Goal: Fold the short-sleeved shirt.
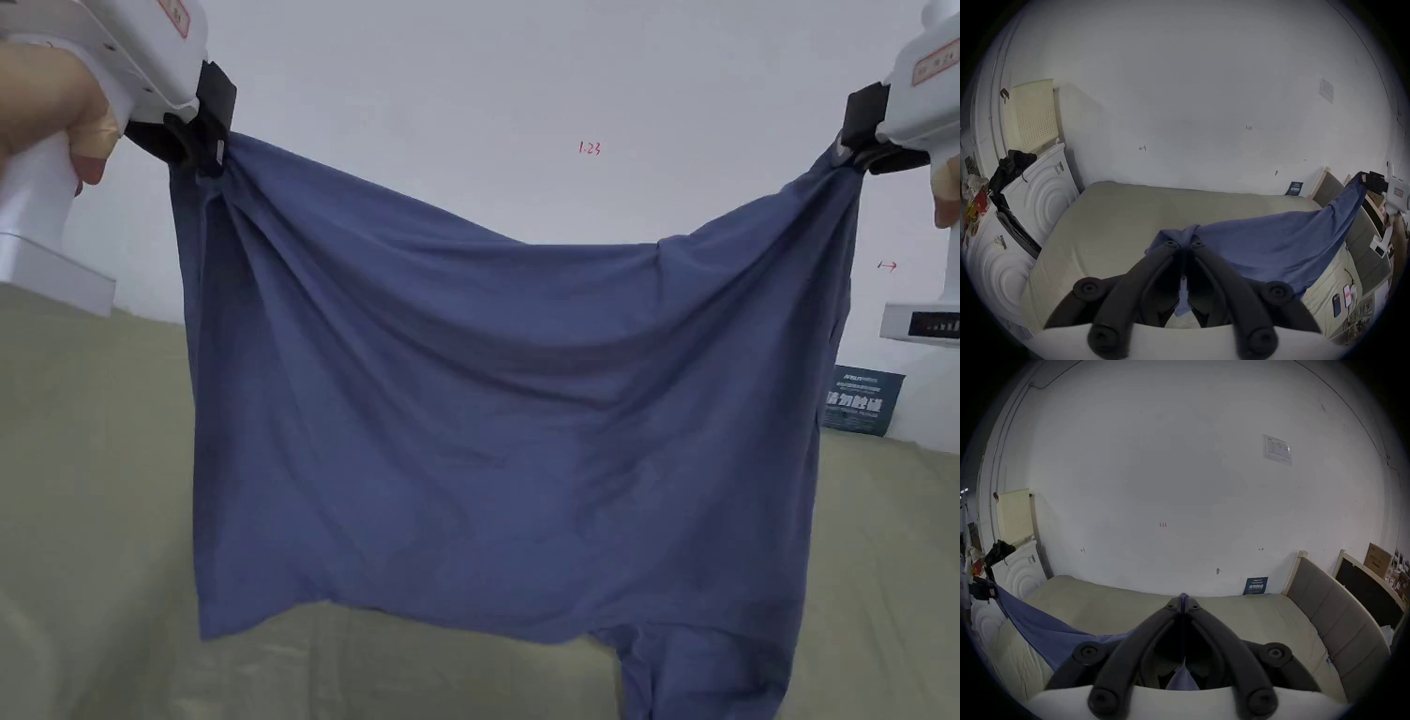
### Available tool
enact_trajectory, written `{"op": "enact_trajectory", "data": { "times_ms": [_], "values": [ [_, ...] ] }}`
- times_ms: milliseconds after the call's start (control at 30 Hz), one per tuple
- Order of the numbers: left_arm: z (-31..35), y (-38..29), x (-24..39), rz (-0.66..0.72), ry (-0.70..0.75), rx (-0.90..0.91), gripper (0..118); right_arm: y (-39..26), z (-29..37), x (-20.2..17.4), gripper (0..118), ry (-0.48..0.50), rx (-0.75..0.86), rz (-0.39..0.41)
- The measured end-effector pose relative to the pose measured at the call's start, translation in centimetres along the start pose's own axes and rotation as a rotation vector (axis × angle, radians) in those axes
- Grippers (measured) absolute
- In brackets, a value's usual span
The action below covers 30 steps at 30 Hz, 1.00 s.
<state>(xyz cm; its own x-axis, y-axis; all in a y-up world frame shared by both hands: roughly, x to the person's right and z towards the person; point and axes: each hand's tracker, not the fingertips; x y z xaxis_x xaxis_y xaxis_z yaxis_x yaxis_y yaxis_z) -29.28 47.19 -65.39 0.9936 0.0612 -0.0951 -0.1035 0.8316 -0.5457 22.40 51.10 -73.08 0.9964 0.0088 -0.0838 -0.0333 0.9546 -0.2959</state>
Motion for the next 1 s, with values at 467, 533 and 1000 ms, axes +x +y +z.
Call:
{"op": "enact_trajectory", "data": {
  "times_ms": [467,533,1000],
  "values": [
    [-0.2,-5.2,-0.9,-0.014,-0.061,-0.064,4,-4.6,3.1,-0.4,2,0.027,-0.079,0.028],
    [0.0,-7.0,-1.0,-0.025,-0.067,-0.099,4,-5.9,4.3,-0.2,2,0.014,-0.106,0.031],
    [5.3,-21.7,-3.4,0.018,-0.142,-0.23,4,-19.4,15.7,1.7,2,0.023,-0.257,0.008]
  ]
}}
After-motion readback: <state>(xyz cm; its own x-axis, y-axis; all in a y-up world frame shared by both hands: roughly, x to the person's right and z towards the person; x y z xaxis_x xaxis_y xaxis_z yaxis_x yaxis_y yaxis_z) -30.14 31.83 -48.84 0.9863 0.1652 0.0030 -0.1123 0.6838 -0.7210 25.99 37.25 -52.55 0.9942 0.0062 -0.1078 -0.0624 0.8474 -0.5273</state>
